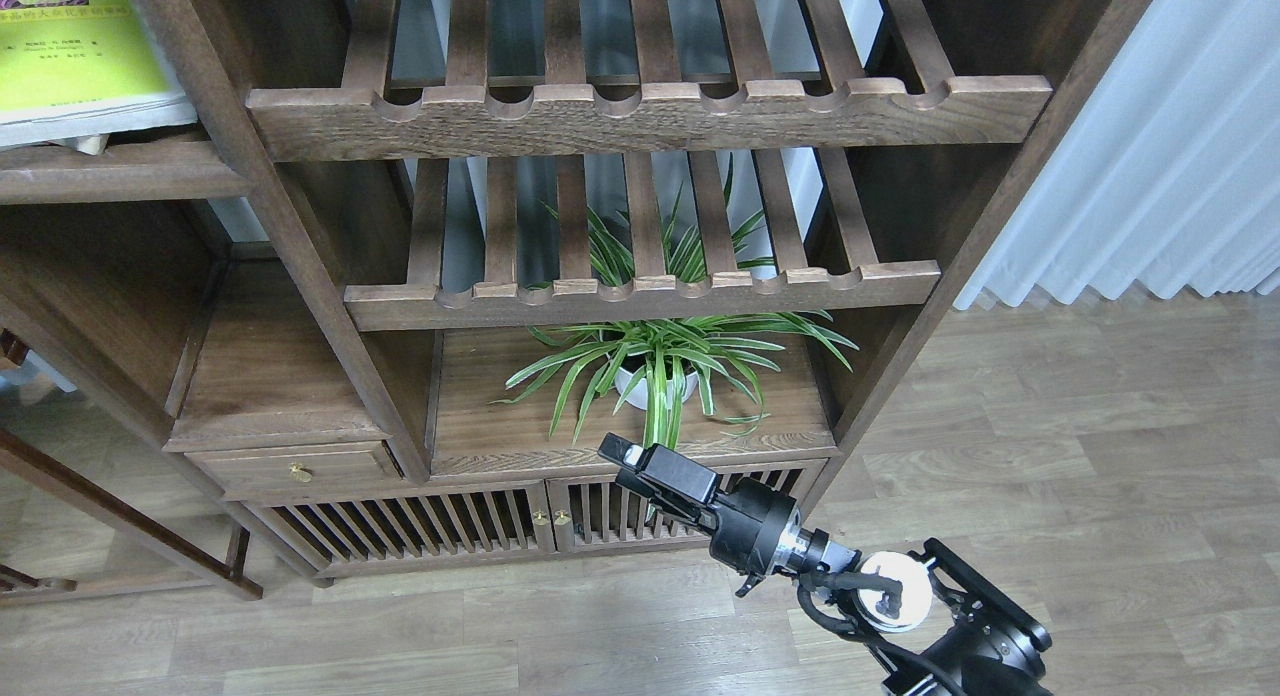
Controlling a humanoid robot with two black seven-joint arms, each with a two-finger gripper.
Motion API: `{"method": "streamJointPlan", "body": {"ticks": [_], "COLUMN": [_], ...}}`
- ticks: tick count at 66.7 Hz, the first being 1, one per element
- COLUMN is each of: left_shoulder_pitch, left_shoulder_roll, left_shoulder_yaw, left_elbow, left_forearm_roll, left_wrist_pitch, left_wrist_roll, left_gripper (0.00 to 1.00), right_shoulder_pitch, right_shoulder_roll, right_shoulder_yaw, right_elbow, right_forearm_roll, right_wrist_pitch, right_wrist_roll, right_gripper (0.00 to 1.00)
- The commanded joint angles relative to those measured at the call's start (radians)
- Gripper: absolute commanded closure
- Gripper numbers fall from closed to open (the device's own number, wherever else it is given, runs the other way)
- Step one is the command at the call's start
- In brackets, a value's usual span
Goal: Organize books on shelf
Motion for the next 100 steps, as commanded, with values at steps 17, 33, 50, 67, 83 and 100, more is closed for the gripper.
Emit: {"method": "streamJointPlan", "body": {"ticks": [17, 33, 50, 67, 83, 100], "left_shoulder_pitch": [0.003, 0.006, 0.218, 0.455, 0.655, 0.683], "left_shoulder_roll": [0.261, 0.260, 0.028, -0.338, -0.629, -0.642], "left_shoulder_yaw": [0.314, 0.564, 0.719, 0.651, 0.360, 0.295], "left_elbow": [-0.186, -0.258, -0.238, -0.080, 0.084, 0.101], "left_forearm_roll": [0.044, 0.041, -0.054, -0.284, -0.299, -0.301], "left_wrist_pitch": [0.000, 0.000, 0.000, 0.000, 0.000, 0.000], "left_wrist_roll": [0.000, 0.000, -0.137, -0.140, -0.137, -0.142], "left_gripper": [0.01, 0.01, 0.01, 0.01, 0.01, 0.01], "right_shoulder_pitch": [-0.002, -0.009, -0.023, -0.023, -0.022, -0.016], "right_shoulder_roll": [0.000, 0.000, 0.000, 0.000, 0.000, 0.000], "right_shoulder_yaw": [0.001, 0.002, 0.001, 0.001, 0.004, 0.013], "right_elbow": [-0.001, -0.003, -0.052, -0.067, -0.066, -0.066], "right_forearm_roll": [0.001, 0.001, 0.001, -0.001, -0.001, -0.001], "right_wrist_pitch": [0.000, 0.000, 0.000, 0.000, 0.000, 0.000], "right_wrist_roll": [0.000, 0.000, 0.000, 0.000, 0.000, 0.000], "right_gripper": [0.00, 0.00, 0.00, 0.00, 0.00, 0.00]}}
